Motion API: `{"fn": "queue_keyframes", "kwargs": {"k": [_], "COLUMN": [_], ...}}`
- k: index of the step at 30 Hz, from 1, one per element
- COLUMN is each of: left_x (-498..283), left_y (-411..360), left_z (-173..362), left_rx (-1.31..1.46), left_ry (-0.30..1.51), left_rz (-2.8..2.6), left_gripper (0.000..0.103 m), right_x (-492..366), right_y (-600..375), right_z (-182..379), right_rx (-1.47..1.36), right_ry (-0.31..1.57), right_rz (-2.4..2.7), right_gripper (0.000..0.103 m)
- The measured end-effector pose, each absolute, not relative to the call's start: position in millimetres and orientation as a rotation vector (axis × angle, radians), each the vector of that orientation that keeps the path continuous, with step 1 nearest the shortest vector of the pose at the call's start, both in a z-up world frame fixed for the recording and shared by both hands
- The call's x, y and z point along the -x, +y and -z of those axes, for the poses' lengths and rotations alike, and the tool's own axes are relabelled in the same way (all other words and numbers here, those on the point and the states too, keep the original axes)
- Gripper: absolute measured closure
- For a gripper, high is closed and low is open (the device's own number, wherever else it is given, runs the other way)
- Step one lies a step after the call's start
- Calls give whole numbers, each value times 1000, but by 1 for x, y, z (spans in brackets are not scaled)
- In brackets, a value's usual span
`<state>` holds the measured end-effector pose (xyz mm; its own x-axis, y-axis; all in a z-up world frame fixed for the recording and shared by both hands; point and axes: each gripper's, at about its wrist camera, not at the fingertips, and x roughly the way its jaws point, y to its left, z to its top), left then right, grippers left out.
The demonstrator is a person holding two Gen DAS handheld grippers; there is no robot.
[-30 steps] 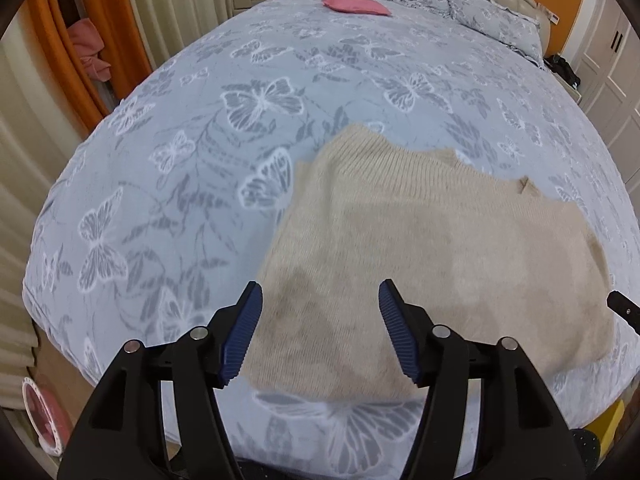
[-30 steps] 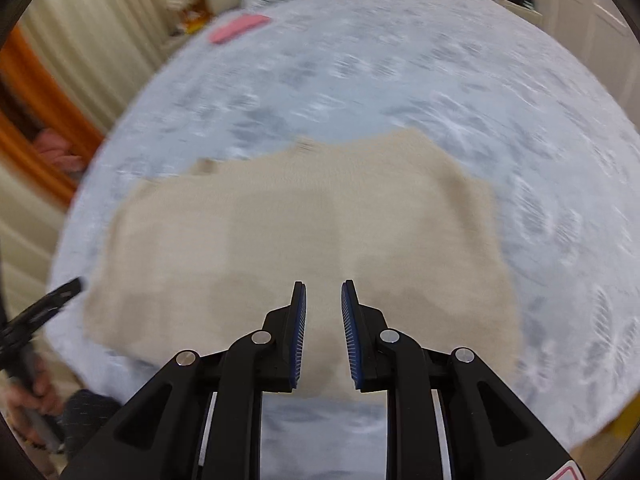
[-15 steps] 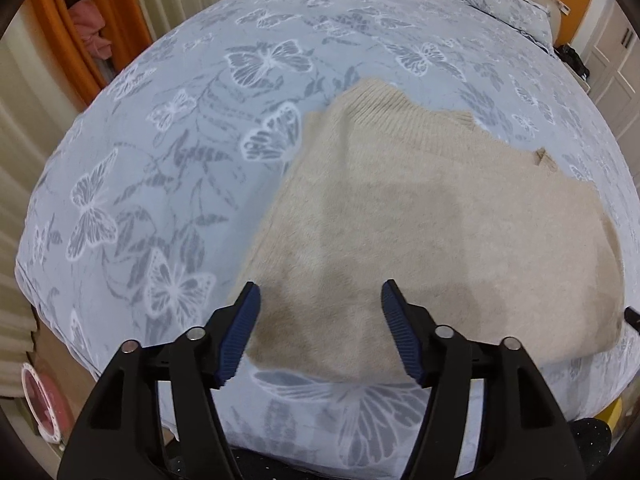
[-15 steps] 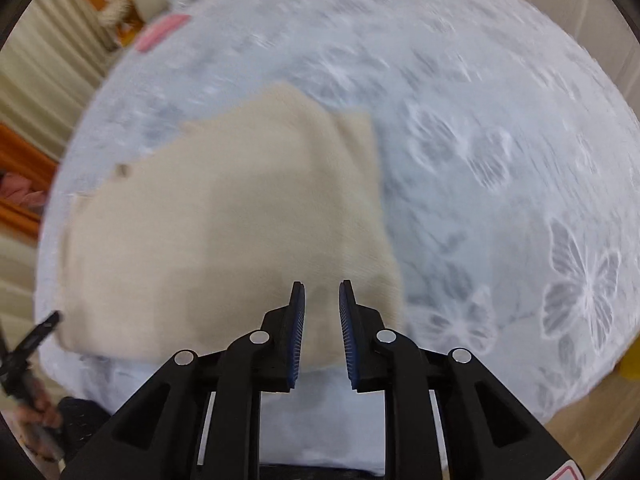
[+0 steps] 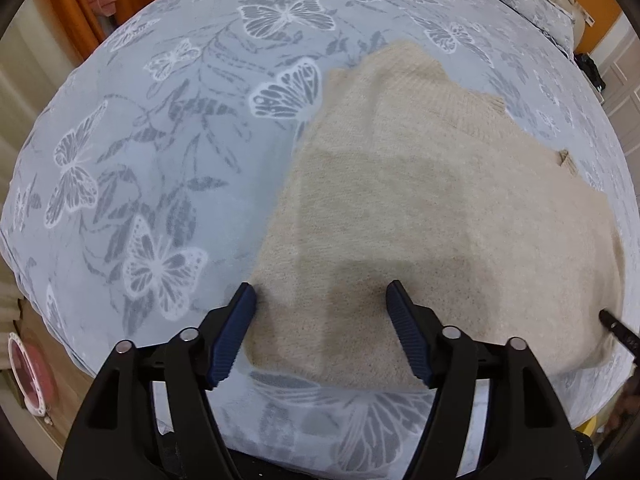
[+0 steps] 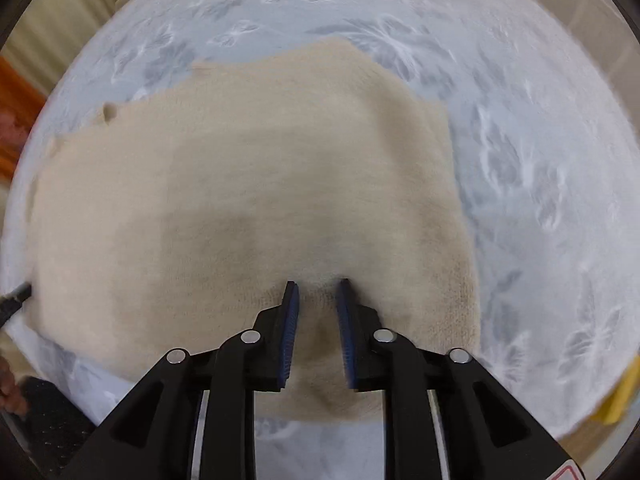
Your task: Fold small clothes
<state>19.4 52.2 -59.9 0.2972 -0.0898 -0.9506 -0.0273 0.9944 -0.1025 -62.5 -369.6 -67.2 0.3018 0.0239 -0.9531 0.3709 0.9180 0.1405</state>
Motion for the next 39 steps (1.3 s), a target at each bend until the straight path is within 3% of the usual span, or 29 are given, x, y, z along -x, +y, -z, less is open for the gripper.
{"fn": "queue_keyframes", "kwargs": {"k": [3, 6, 12, 16, 25, 31, 36, 39], "left_x": [-16, -7, 3, 7, 0, -3, -6, -8], "left_y": [70, 96, 104, 86, 78, 74, 73, 73], "left_z": [57, 60, 90, 92, 93, 94, 95, 96], "left_rx": [216, 461, 689, 632, 531, 507, 494, 501], "left_ry": [1264, 1257, 1335, 1299, 1270, 1267, 1266, 1265], "left_rz": [44, 60, 5, -19, -22, -21, -17, -18], "left_gripper": [25, 17, 13, 5, 5, 5, 5, 5], "right_x": [76, 80, 43, 2, -75, -123, -137, -118], "right_y": [-387, -374, -287, -236, -190, -155, -132, -144], "right_z": [56, 32, -5, 0, 26, 87, 78, 51], "right_rx": [-449, -389, -307, -237, -246, -127, 21, -77], "right_ry": [1226, 1198, 1126, 1148, 1193, 1306, 1288, 1219], "right_rz": [287, 316, 78, -9, -35, 9, 46, -14], "right_gripper": [92, 80, 80, 80, 86, 85, 82, 82]}}
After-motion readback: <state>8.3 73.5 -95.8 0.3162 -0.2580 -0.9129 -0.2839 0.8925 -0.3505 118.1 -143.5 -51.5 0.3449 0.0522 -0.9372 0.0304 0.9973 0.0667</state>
